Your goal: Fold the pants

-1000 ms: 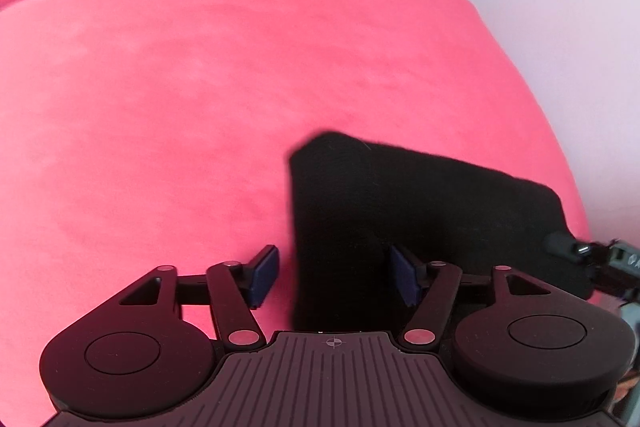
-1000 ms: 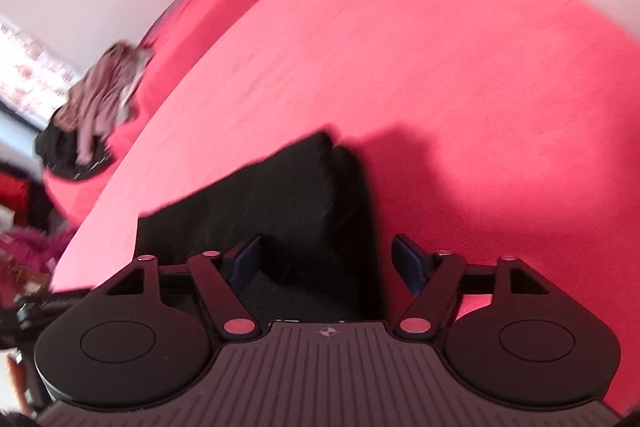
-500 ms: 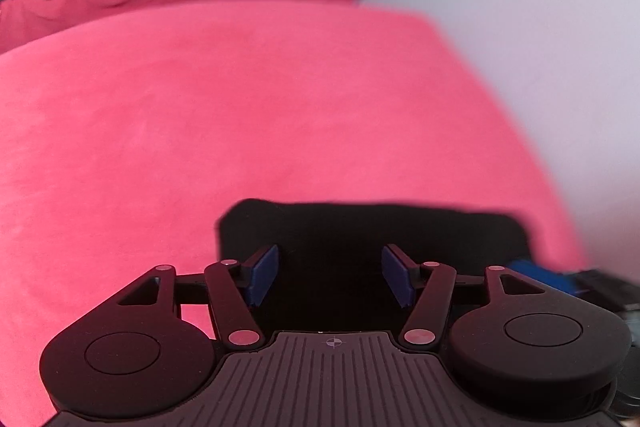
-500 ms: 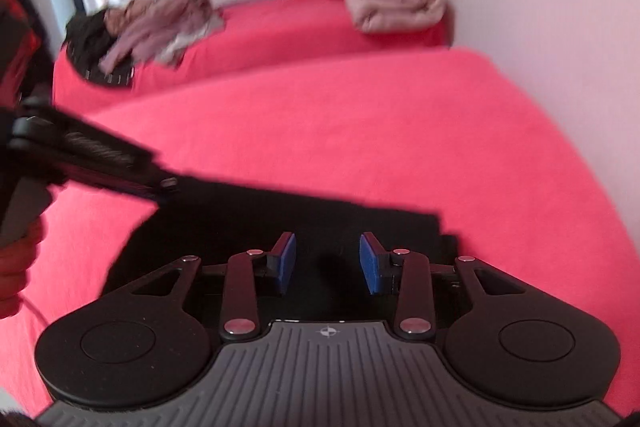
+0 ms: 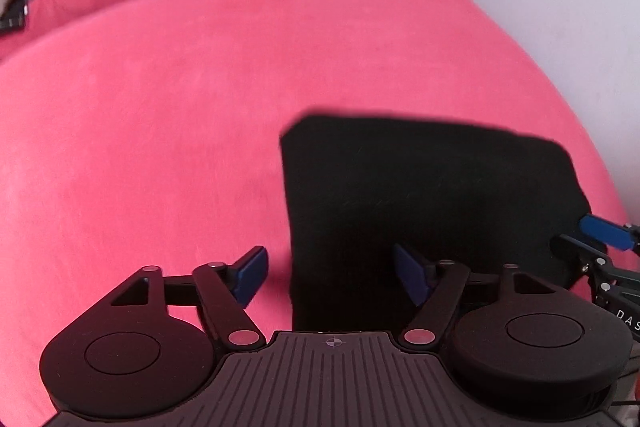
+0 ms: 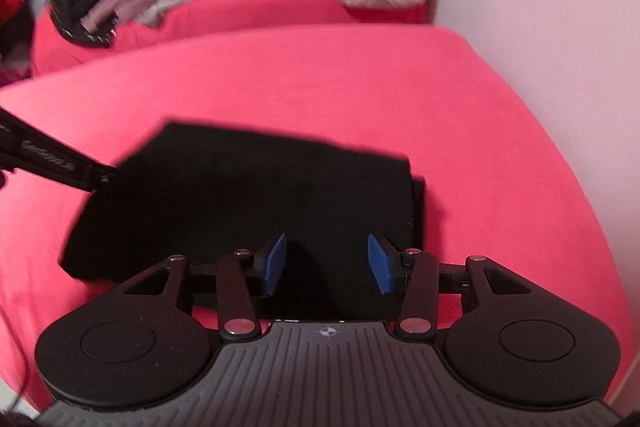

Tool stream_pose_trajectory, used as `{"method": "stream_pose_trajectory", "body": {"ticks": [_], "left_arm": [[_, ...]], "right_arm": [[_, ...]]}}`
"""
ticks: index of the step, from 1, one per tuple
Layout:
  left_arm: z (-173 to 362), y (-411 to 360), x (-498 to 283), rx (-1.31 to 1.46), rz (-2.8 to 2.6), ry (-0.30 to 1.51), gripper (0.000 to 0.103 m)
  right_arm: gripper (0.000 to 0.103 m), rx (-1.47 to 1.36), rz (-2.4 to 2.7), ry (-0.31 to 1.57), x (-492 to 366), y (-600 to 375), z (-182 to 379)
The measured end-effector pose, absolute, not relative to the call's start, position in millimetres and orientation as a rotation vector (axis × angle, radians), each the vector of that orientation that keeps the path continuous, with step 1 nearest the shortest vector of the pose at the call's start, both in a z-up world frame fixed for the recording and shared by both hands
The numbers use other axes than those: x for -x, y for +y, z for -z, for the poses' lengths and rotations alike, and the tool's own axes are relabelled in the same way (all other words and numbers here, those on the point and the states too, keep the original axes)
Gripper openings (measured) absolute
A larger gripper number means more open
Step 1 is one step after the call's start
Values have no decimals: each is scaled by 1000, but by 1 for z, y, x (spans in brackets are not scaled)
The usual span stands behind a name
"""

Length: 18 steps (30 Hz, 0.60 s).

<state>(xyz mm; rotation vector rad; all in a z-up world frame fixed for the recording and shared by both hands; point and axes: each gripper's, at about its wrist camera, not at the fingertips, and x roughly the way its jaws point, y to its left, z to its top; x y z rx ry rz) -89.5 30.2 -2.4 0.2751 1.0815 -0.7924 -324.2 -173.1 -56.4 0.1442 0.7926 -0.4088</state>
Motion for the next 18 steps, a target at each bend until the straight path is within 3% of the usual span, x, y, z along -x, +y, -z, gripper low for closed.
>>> {"method": "stream_pose_trajectory", "body": {"ticks": [1, 2, 18], "left_arm": [[1, 35, 91, -271, 785, 1076, 103], [0, 38, 91, -271, 782, 1074, 103], [-6, 83, 117, -420, 718, 1050, 103]], "right_arm": [[73, -138, 434, 797, 331, -174, 57], [78, -149, 458, 801, 338, -178, 58], [77, -244, 593, 823, 381, -154, 59]]}}
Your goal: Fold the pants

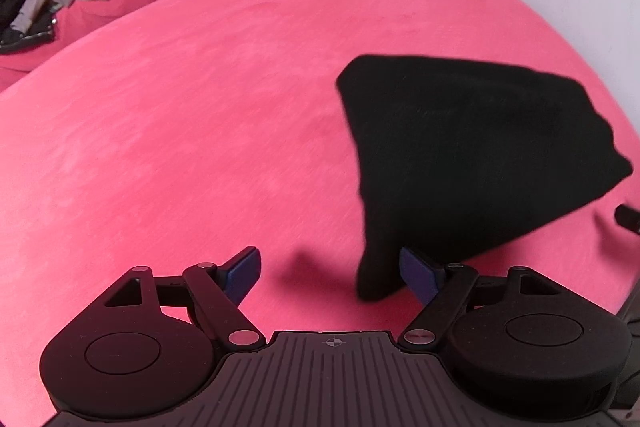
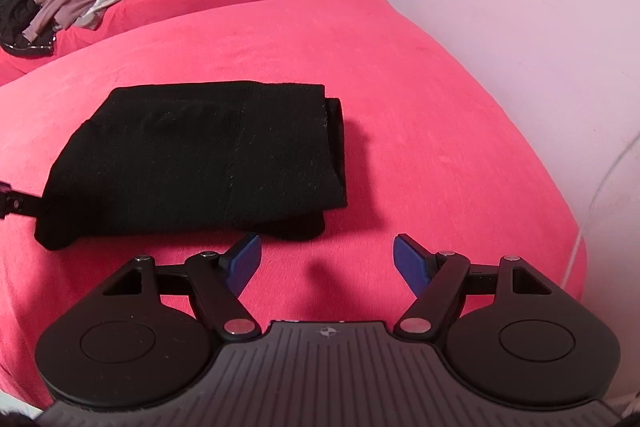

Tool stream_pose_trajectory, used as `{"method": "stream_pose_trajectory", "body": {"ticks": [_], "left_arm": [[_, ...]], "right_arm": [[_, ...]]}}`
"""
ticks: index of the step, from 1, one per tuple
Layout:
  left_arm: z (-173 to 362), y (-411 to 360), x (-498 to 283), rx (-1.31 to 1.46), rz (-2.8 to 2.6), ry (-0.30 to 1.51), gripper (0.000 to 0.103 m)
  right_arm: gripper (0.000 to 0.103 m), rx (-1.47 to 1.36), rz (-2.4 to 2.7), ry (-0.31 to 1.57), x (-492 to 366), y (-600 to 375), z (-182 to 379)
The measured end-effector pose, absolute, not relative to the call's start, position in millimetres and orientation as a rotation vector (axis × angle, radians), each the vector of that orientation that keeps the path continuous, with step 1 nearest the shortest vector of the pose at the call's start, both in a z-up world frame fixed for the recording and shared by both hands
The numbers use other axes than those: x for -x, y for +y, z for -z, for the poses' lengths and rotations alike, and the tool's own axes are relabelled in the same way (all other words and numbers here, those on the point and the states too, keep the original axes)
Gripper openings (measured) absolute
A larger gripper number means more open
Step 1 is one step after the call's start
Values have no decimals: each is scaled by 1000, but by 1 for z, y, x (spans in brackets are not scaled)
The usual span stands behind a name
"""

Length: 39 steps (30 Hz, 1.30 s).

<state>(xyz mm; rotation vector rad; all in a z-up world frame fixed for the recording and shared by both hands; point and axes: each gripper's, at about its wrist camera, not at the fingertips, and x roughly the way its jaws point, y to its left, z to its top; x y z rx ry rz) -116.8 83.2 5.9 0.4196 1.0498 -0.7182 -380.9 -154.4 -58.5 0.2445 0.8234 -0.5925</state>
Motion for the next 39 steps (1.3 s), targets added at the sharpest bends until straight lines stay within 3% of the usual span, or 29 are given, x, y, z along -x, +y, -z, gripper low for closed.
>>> {"method": "stream_pose_trajectory", "body": {"ticks": [39], "left_arm": [[-16, 81, 151, -488, 659, 1070, 103]], "right_arm": [[78, -318, 517, 756, 390, -118, 36]]}}
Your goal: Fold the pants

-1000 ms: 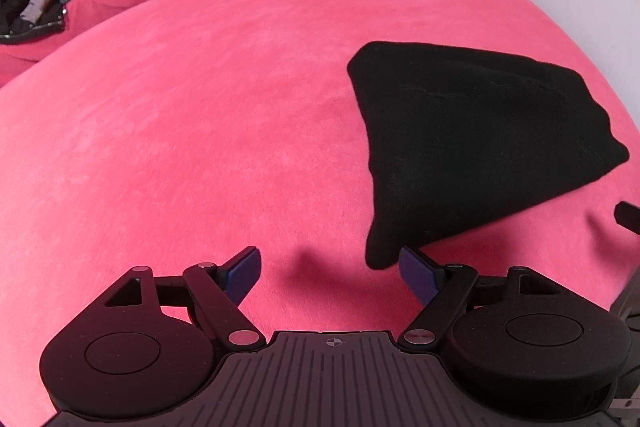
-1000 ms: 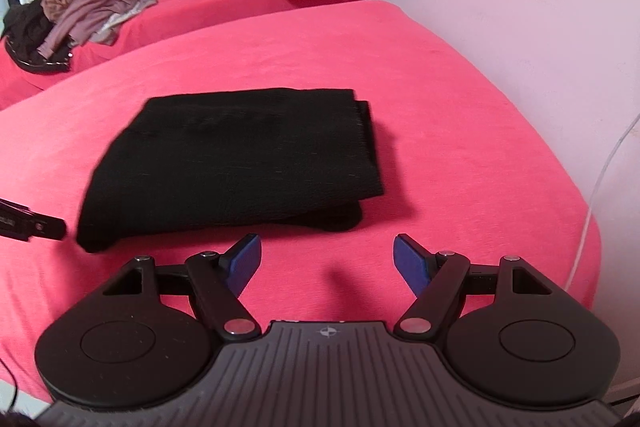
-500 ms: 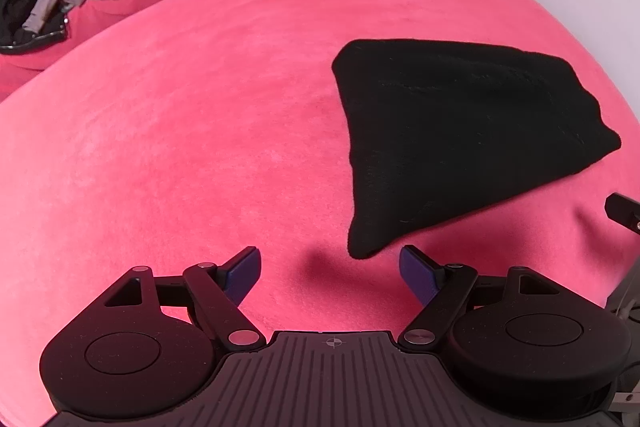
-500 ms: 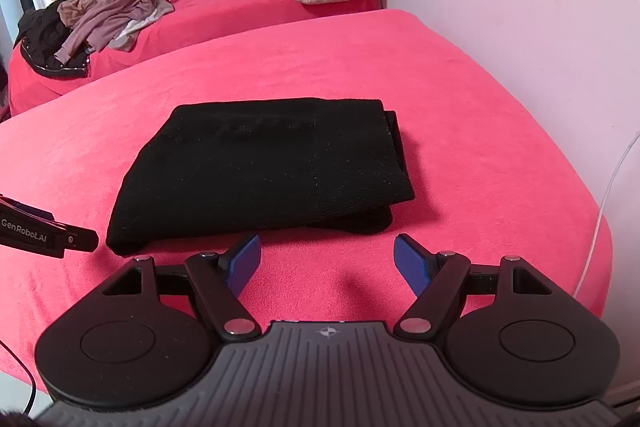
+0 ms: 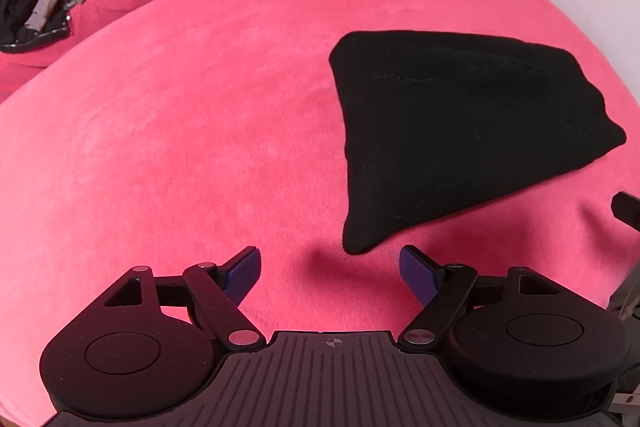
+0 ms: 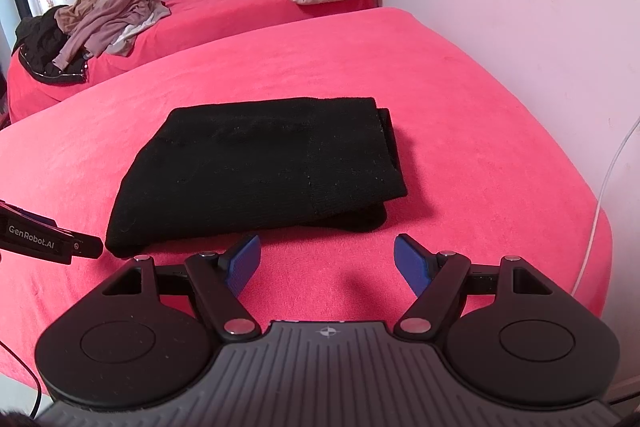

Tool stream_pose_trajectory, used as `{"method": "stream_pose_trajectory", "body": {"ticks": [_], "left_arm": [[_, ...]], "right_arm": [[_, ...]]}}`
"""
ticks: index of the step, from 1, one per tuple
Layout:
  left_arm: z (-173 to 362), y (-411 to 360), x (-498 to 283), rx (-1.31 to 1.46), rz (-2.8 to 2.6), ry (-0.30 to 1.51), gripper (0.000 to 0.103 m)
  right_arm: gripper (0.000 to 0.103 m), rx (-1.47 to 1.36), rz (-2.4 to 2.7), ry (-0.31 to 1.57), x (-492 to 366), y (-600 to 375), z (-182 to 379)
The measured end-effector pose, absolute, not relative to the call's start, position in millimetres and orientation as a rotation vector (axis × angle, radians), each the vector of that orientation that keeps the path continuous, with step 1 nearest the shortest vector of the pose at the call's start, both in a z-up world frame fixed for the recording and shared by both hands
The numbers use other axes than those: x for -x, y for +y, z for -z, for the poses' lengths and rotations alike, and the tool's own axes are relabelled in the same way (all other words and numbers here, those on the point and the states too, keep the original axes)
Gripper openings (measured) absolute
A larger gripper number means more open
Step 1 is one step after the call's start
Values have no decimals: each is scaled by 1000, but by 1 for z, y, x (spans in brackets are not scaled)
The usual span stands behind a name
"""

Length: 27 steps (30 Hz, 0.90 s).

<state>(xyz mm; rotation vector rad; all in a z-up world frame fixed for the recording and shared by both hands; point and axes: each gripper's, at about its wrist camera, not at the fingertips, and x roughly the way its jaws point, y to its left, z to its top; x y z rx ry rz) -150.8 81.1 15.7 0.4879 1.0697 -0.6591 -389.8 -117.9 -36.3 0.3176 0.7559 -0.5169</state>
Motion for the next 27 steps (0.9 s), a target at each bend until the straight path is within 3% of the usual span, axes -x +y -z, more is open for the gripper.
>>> {"method": "stream_pose_trajectory", "body": {"ticks": [27], "left_arm": [[-14, 77, 157, -515, 629, 1078, 103]], "right_arm": [[79, -313, 502, 755, 392, -120, 37]]}}
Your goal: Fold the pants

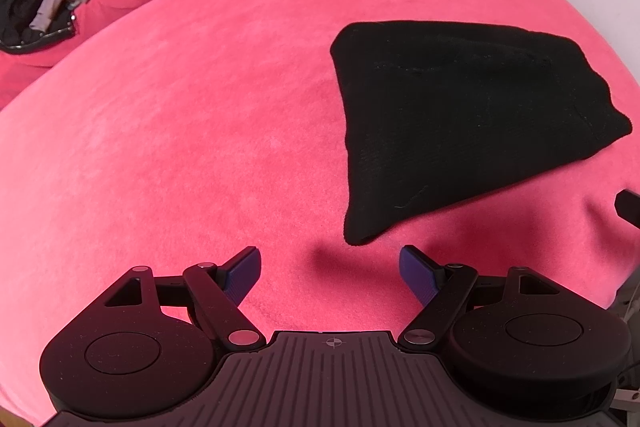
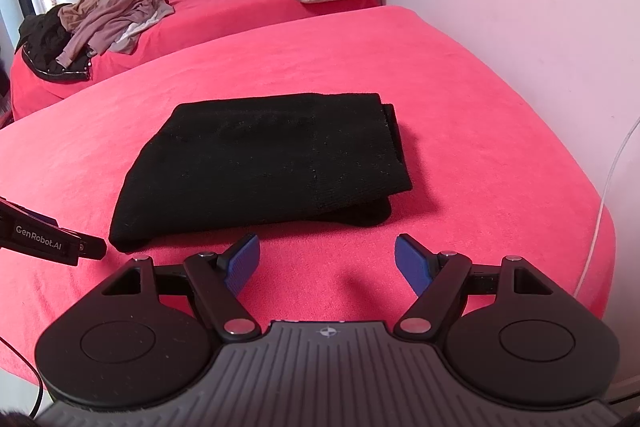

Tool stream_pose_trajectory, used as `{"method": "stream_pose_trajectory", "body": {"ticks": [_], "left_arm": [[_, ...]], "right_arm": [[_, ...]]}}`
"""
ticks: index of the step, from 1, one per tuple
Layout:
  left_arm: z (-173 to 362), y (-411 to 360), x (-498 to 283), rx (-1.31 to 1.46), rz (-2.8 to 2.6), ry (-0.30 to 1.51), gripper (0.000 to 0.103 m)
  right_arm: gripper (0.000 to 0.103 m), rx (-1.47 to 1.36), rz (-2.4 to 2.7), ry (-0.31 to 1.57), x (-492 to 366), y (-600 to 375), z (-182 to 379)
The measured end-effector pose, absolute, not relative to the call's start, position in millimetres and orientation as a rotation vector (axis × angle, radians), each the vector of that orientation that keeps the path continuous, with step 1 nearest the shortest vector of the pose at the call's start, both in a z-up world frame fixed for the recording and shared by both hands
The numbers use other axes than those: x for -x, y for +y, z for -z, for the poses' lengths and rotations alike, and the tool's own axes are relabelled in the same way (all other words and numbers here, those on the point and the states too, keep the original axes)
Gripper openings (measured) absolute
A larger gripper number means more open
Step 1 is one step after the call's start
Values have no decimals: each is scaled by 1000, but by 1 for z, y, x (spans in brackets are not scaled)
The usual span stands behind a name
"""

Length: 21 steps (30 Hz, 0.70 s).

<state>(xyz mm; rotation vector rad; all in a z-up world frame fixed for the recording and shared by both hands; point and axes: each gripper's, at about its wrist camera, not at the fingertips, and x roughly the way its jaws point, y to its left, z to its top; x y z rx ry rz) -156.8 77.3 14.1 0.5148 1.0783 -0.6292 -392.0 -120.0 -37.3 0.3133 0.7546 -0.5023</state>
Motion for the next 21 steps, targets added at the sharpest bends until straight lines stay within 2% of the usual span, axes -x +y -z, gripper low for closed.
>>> {"method": "stream_pose_trajectory", "body": {"ticks": [21], "left_arm": [[-13, 76, 157, -515, 628, 1087, 103]], "right_arm": [[80, -320, 500, 749, 396, -120, 37]]}}
